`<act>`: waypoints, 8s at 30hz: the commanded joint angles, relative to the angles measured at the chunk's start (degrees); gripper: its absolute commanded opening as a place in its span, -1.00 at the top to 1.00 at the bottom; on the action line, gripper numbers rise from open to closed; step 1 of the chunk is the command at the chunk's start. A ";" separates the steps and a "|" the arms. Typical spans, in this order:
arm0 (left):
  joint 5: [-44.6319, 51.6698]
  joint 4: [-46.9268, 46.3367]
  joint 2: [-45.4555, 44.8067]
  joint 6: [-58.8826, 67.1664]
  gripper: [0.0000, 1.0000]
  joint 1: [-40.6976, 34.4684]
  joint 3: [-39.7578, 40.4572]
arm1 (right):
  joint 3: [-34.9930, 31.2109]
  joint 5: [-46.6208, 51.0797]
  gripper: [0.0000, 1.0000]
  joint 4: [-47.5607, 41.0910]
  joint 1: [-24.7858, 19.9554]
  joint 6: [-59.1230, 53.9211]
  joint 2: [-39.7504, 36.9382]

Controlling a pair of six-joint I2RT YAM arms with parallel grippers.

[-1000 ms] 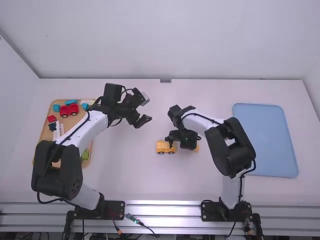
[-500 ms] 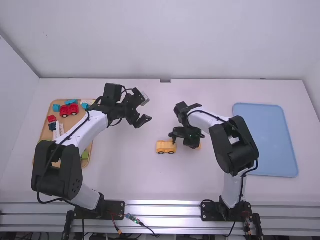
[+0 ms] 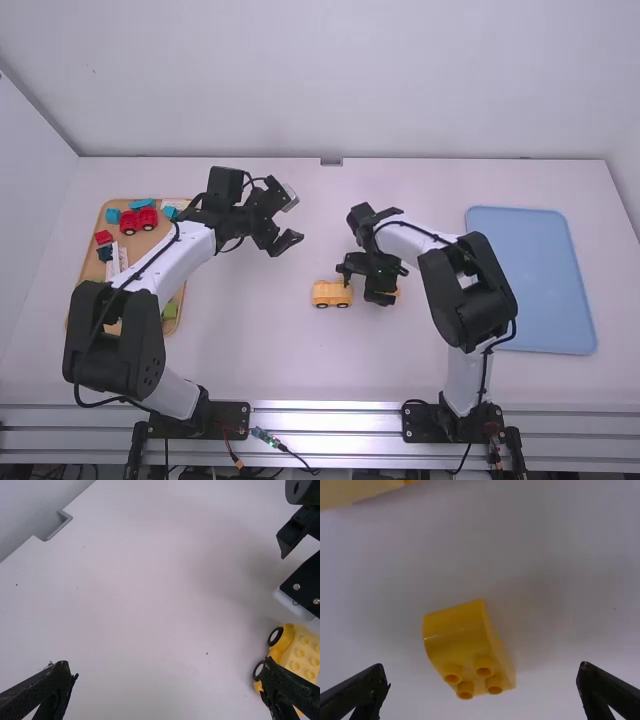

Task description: Assemble lego blocks to make yellow taxi

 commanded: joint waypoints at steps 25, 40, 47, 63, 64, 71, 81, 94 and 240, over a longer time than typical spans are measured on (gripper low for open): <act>33.53 -3.54 0.66 32.89 -0.98 0.02 -7.45 | -19.91 -45.88 -0.99 15.30 -20.72 -24.09 -25.73; 36.65 33.35 6.60 16.44 -0.98 -2.97 -24.30 | -33.77 -50.97 -0.81 38.01 -23.34 -24.30 -23.47; 36.76 39.21 11.54 14.25 -0.98 -3.08 -25.05 | -30.18 -53.42 -0.92 37.92 -26.36 -25.11 -14.82; 36.52 38.77 13.66 14.86 -0.98 -3.23 -24.00 | -20.39 -61.83 -0.87 27.91 -29.16 -36.24 -0.33; 36.52 38.77 13.66 14.86 -0.98 -3.23 -24.00 | -20.00 -61.90 -0.85 26.10 -29.07 -38.29 0.04; 36.54 38.80 13.66 14.71 -0.98 -3.23 -24.00 | -18.97 -61.88 -0.58 21.42 -29.14 -44.41 0.17; 36.54 38.60 13.66 14.71 -0.98 -3.34 -24.00 | -19.17 -60.54 -0.49 24.68 -29.09 -41.00 2.23; 36.54 38.58 13.66 14.73 -0.98 -3.61 -24.00 | -19.17 -58.84 0.15 23.69 -30.34 -40.33 2.23; 20.15 47.06 31.32 12.39 0.03 -10.32 -20.00 | -22.53 -64.02 1.00 45.79 -8.31 -7.50 -5.03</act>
